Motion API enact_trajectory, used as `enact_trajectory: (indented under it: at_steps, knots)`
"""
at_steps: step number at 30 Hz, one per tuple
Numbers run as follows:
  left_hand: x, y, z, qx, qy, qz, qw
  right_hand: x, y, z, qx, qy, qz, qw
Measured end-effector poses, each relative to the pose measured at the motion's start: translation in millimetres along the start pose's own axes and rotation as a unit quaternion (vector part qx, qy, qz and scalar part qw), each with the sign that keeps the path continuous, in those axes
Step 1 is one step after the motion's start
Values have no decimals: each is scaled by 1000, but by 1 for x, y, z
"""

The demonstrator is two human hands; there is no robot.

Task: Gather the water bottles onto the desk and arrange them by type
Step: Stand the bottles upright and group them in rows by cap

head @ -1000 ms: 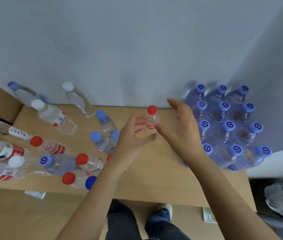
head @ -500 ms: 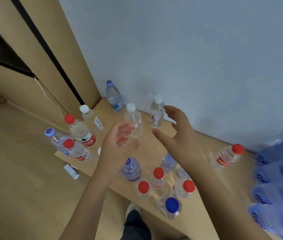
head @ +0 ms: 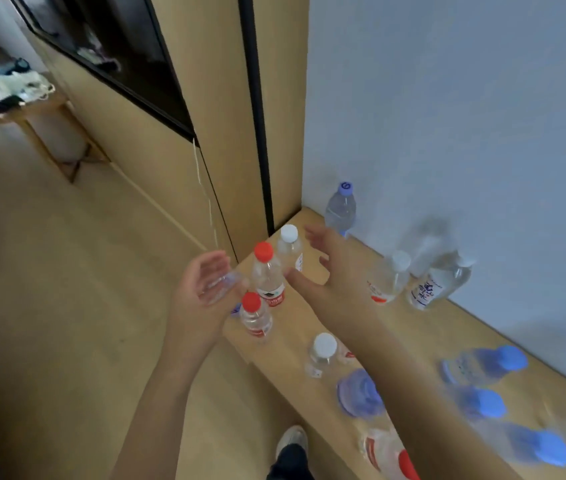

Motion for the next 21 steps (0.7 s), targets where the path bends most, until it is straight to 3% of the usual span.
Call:
enact_trajectory:
  at_steps: [3, 8, 15, 21]
  knots:
    - [15, 3, -38, -43, 9, -18, 999, 16, 19, 43, 65, 49, -13, 997]
    - [43, 2, -75, -91, 0, -54, 994, 27, 44, 105, 118, 27, 0, 993]
    - [70, 1, -82, -83, -3, -86, 993, -3, 79, 158, 192, -54, 66, 978]
    - [88, 5, -75, -71, -8, -103, 992, -39, 97, 189, 299, -79, 168, 936]
Point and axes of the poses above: each hand's wrist, its own y-axis towards the middle knuckle, its own z-axis out of the palm, x = y × z, the point moved 10 cm from there along y, towards the middle knuckle, and after that the axes turned 8 degrees about x, right-handed, at the moved point
